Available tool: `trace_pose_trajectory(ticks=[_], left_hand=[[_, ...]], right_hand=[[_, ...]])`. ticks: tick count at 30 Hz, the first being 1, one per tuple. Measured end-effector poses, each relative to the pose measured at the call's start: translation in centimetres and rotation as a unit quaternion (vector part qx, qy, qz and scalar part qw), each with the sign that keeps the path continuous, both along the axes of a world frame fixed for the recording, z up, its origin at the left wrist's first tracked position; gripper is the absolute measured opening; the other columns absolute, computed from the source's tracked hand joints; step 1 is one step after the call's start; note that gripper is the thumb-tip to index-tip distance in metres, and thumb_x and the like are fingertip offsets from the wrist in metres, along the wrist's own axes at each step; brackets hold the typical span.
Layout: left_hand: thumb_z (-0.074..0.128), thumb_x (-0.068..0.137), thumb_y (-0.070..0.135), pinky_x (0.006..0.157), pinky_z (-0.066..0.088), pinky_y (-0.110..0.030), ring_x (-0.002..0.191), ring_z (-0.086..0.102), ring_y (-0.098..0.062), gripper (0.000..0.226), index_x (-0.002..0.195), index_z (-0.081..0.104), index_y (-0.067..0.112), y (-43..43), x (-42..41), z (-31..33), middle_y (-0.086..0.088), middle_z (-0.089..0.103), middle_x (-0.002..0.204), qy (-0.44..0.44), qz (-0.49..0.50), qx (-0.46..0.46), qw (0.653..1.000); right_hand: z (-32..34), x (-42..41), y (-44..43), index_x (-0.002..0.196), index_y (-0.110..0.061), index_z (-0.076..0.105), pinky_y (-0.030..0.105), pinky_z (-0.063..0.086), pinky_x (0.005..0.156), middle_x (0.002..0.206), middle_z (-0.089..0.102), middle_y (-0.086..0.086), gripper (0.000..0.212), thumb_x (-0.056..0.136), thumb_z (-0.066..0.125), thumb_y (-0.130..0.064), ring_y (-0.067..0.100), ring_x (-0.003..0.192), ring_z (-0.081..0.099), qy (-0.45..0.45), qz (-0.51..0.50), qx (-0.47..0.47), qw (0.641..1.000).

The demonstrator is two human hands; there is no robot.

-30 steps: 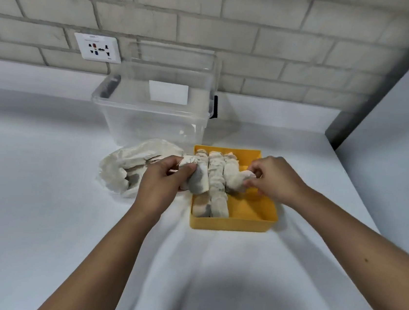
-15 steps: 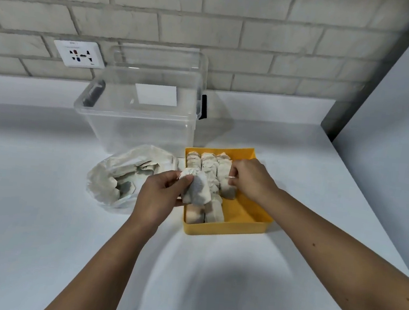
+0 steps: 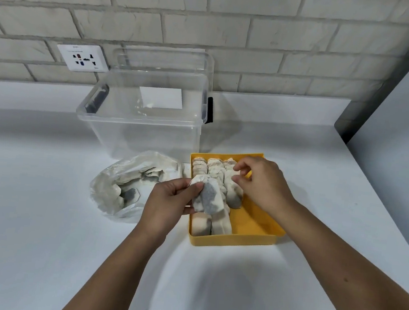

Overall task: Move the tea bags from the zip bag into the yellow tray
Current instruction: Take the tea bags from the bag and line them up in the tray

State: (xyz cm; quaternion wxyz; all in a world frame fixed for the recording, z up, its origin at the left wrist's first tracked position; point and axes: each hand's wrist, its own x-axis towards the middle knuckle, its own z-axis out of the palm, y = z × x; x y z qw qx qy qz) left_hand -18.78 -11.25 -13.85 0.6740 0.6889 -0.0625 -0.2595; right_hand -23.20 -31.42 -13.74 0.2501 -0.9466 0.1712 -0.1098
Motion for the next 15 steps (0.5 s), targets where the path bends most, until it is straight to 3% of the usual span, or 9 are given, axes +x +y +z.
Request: trace_pose_trajectory(ticks=[2,5,9,13,15], left_hand=[[0.065,0.094,0.016,0.068,0.06,-0.025,0.08,0.075,-0.017,0.012,0.095,0.077,0.013,-0.2,0.0,0.0,-0.007,0.079,0.089,0.003,0.0,-0.003,1.0],[0.066,0.093,0.016,0.067,0.06,-0.024,0.074,0.074,-0.013,0.012,0.093,0.077,0.012,-0.7,-0.2,0.0,-0.006,0.078,0.085,0.003,-0.002,-0.002,1.0],[0.066,0.094,0.016,0.058,0.056,-0.017,0.058,0.067,-0.002,0.013,0.093,0.077,0.01,-1.3,-0.6,0.0,0.005,0.074,0.068,-0.001,-0.008,-0.004,1.0],[0.066,0.094,0.016,0.06,0.057,-0.019,0.063,0.07,-0.005,0.013,0.097,0.077,0.01,-1.1,-0.5,-0.3,0.002,0.076,0.074,0.004,-0.005,-0.001,1.0],[0.066,0.093,0.015,0.058,0.056,-0.019,0.068,0.072,-0.008,0.012,0.098,0.076,0.01,-0.9,-0.2,-0.3,-0.001,0.078,0.079,0.008,0.0,-0.001,1.0]], right_hand=[[1.3,-1.1,1.3,0.093,-0.023,0.074,0.009,0.04,0.064,0.08,0.065,-0.019,0.009,0.089,0.068,-0.029,-0.004,0.064,0.055,-0.044,0.003,0.084,0.995],[1.9,-2.1,3.0,0.085,-0.025,0.075,0.014,0.047,0.061,0.067,0.065,-0.02,0.011,0.083,0.074,-0.035,-0.003,0.059,0.059,-0.047,0.01,0.18,0.983],[1.3,-2.7,3.4,0.077,-0.02,0.072,0.02,0.052,0.06,0.056,0.061,-0.017,0.011,0.079,0.079,-0.029,0.0,0.055,0.06,-0.063,-0.018,0.181,0.981],[1.5,-3.4,2.3,0.078,-0.02,0.069,0.023,0.053,0.061,0.059,0.062,-0.013,0.011,0.082,0.076,-0.028,0.005,0.051,0.061,-0.047,-0.038,0.174,0.983],[1.4,-3.7,1.3,0.08,-0.021,0.066,0.026,0.053,0.065,0.066,0.063,-0.012,0.011,0.086,0.072,-0.028,0.009,0.061,0.063,-0.026,-0.041,0.133,0.99]])
